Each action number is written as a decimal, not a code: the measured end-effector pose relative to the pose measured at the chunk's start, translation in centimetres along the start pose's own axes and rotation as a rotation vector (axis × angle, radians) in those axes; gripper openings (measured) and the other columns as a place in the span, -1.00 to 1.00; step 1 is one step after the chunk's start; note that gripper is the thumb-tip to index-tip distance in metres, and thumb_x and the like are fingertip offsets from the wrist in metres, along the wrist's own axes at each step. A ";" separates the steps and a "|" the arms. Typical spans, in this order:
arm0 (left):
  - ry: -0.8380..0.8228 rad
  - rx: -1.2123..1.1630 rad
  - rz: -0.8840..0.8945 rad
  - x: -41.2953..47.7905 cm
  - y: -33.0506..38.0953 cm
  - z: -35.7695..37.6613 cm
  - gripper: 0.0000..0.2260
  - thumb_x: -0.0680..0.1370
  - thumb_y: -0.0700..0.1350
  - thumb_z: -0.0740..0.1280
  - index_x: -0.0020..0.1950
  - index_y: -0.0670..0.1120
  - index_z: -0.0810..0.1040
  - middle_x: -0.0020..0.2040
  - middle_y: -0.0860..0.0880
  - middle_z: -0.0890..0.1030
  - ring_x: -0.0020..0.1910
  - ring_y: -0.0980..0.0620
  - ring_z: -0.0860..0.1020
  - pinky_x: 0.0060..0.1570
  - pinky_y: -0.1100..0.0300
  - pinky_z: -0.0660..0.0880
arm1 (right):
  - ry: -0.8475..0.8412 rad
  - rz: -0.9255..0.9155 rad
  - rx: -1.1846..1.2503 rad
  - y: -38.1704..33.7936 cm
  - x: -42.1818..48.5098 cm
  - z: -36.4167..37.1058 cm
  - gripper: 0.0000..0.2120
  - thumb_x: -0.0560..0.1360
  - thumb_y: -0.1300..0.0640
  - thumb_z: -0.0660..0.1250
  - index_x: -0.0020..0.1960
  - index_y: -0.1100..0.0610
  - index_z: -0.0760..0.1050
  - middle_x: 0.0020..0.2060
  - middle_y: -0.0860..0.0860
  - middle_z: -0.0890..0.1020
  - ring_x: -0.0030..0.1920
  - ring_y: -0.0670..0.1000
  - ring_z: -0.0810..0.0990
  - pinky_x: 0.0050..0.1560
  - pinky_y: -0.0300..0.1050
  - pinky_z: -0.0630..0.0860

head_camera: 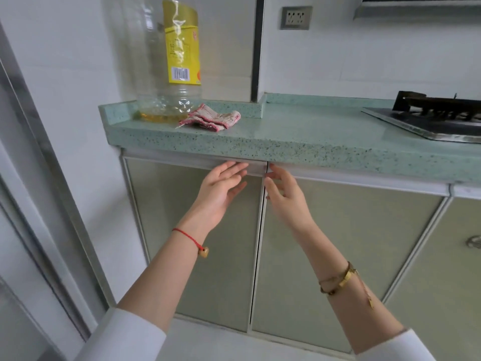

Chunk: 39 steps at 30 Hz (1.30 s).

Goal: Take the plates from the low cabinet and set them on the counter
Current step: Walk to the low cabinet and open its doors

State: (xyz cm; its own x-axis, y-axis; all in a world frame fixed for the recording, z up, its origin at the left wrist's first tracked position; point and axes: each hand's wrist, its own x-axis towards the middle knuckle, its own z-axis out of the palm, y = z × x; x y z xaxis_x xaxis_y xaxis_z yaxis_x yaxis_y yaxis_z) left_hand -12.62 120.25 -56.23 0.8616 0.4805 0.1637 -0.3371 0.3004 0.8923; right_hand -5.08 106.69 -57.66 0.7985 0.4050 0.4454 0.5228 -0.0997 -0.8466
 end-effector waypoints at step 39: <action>0.604 0.824 0.522 -27.2 2.4 -15.3 -0.34 0.57 -0.35 0.32 0.61 -0.15 0.12 0.57 -0.07 0.32 0.53 0.03 0.34 0.48 -0.09 0.34 | -0.203 -0.765 0.192 -14.2 -14.8 20.1 -0.67 0.48 0.06 0.42 0.19 0.17 0.57 0.15 0.10 0.56 0.19 0.05 0.50 0.25 -0.07 0.42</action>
State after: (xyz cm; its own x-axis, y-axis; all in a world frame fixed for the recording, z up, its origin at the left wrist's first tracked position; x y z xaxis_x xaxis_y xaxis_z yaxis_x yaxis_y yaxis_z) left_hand -42.63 120.53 -64.99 0.2919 0.7716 0.5652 -0.0575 -0.5757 0.8157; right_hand -30.34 120.41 -58.08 0.1618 0.4568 0.8747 0.8268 0.4211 -0.3729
